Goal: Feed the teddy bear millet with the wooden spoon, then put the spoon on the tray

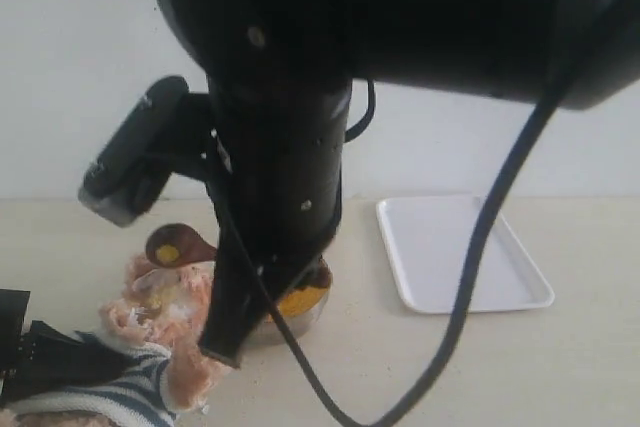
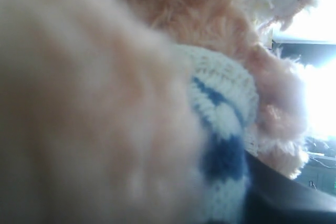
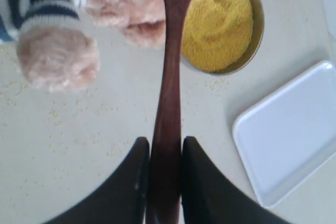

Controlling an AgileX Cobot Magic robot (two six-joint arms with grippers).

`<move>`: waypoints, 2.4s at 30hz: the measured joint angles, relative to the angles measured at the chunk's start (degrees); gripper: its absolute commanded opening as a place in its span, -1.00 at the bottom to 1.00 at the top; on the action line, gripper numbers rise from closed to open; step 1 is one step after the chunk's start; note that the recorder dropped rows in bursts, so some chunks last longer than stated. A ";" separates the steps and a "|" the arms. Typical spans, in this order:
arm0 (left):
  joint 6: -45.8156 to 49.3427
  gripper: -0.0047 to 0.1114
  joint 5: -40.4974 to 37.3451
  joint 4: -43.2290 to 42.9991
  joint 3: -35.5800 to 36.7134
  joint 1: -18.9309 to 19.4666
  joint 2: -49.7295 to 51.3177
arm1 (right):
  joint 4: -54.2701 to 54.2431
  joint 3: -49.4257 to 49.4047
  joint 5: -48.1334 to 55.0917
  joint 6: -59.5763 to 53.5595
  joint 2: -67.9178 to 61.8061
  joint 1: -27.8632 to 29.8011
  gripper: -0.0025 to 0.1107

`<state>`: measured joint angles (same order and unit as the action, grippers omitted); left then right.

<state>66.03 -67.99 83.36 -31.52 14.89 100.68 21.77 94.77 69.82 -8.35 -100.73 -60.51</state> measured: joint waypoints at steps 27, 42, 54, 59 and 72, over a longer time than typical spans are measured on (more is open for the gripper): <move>0.64 -0.85 0.00 2.97 0.00 0.00 0.00 | 18.02 -13.76 -11.61 13.44 0.00 -6.43 -0.96; 0.64 -0.85 0.00 2.97 0.00 0.00 0.00 | 31.39 -15.03 -10.25 13.56 -0.09 -10.51 -0.96; 0.64 -0.85 0.00 2.97 0.00 0.00 0.00 | 38.22 -15.98 -8.69 19.51 -0.09 -11.38 -0.96; 0.64 -0.85 0.00 2.97 0.00 0.00 0.00 | 42.10 -15.98 -8.04 20.78 -0.09 -11.50 -0.96; 0.64 -0.85 0.00 2.97 0.00 0.00 0.00 | 51.96 -15.98 -5.55 30.27 -0.09 -17.16 -0.96</move>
<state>66.66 -67.99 86.33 -31.52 14.89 100.68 73.73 78.78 64.27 21.93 -100.82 -77.67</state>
